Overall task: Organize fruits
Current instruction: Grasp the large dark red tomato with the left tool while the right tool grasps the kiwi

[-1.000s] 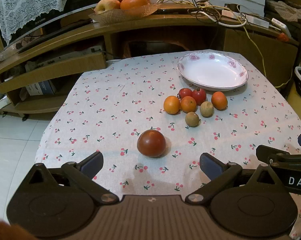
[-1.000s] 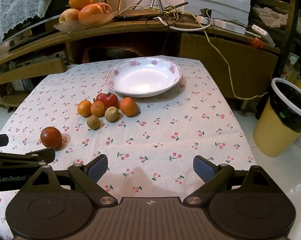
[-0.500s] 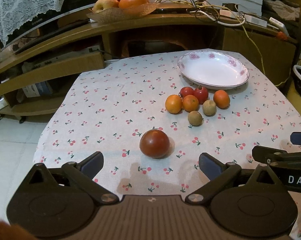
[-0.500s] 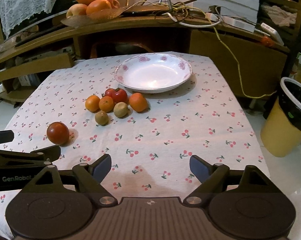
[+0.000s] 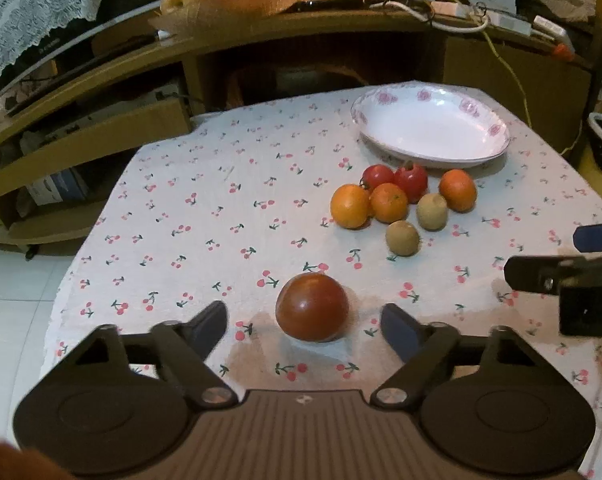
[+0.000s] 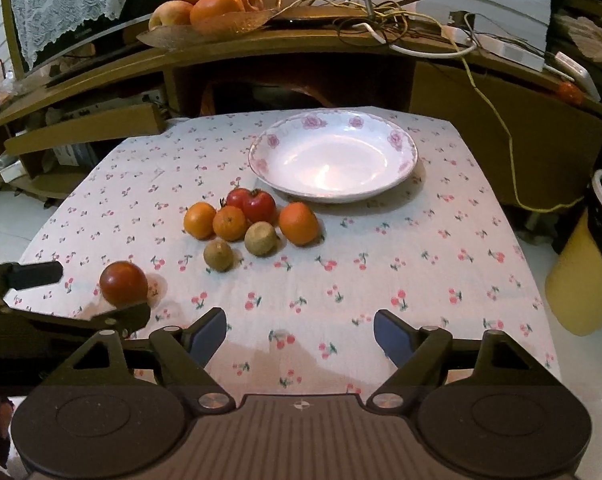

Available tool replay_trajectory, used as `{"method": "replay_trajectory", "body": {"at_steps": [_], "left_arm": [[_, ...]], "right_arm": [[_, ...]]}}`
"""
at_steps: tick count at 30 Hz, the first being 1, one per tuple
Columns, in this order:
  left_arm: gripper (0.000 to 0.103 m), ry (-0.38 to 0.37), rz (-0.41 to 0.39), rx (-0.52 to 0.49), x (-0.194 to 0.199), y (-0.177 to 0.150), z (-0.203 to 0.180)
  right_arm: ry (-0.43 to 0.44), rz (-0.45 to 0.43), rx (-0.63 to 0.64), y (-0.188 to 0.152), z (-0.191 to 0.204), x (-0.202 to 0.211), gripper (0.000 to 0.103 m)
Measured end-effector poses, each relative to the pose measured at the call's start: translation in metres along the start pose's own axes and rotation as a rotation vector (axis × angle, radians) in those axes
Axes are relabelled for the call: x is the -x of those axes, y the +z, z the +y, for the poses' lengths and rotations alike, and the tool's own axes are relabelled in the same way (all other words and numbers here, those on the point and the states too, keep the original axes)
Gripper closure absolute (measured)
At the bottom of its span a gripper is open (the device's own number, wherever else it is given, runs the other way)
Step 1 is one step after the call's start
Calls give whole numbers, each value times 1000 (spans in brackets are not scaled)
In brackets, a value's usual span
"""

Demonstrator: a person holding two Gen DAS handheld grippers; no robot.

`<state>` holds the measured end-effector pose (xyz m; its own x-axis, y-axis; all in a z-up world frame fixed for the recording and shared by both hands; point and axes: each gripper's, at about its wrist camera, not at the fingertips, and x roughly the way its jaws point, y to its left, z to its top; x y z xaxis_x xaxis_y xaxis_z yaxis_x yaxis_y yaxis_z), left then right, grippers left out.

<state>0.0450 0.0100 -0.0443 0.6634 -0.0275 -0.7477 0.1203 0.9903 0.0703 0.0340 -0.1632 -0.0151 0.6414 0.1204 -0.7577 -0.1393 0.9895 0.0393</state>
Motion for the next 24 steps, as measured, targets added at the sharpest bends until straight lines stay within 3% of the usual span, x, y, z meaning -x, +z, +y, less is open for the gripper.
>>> {"method": "replay_trajectory", "body": {"at_steps": [2, 4, 10, 17, 24], "left_arm": [[27, -10, 13, 13, -7, 1, 3], [40, -28, 25, 25, -12, 1, 6], [52, -57, 18, -10, -17, 0, 3], [56, -82, 6, -35, -17, 1, 4], [55, -104, -9, -42, -18, -1, 7]], "right_arm": [[12, 8, -3, 4, -2, -7, 24], [38, 17, -4, 8, -3, -14, 28], [119, 24, 31, 20, 6, -30, 36], [203, 62, 68, 29, 17, -51, 59], [255, 92, 85, 31, 26, -70, 65]]}}
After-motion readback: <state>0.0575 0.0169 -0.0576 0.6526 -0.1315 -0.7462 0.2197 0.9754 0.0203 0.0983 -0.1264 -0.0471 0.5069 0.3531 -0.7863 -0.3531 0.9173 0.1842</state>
